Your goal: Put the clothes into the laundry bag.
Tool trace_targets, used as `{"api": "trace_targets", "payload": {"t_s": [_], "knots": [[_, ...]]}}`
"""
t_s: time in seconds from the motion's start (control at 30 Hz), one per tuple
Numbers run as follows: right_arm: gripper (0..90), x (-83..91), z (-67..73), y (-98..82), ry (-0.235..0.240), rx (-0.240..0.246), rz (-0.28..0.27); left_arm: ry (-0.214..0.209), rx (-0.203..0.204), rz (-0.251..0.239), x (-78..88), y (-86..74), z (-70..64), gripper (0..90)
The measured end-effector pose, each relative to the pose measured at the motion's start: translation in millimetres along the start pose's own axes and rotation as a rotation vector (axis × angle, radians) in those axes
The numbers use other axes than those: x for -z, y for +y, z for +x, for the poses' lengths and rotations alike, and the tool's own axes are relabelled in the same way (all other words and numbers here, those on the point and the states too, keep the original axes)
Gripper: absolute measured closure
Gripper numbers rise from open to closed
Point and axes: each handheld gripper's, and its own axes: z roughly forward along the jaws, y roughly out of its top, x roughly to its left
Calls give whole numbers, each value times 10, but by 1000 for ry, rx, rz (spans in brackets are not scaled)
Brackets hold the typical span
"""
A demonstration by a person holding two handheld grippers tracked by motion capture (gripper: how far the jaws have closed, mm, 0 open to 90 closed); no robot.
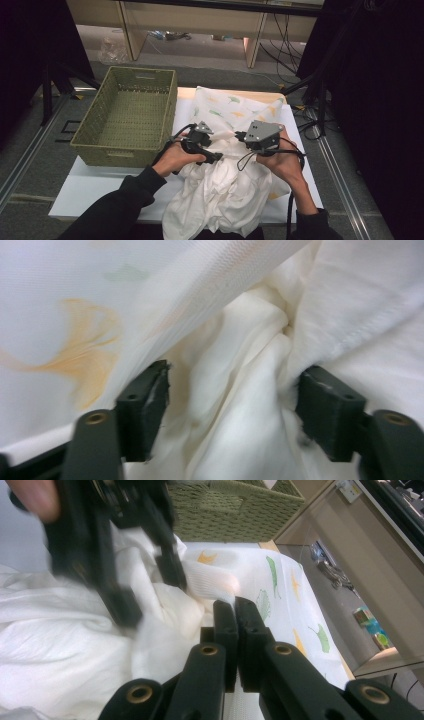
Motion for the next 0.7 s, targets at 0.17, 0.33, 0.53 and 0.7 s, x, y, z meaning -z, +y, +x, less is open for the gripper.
{"api": "trace_targets", "payload": {"t_s": [0.17, 0.33, 0.53, 0.7], "knots": [[900, -6, 12, 23, -3, 15, 5, 78, 1, 43, -35, -135, 158, 154], [900, -26, 27, 28, 13, 11, 9, 2, 31, 201, -233, -267, 244, 150], [900, -41, 14, -13, -1, -2, 14, -83, 10, 238, -218, -264, 48, 649], [900, -34, 2, -2, 2, 22, 9, -113, -42, 174, -104, -110, -193, 721]]}}
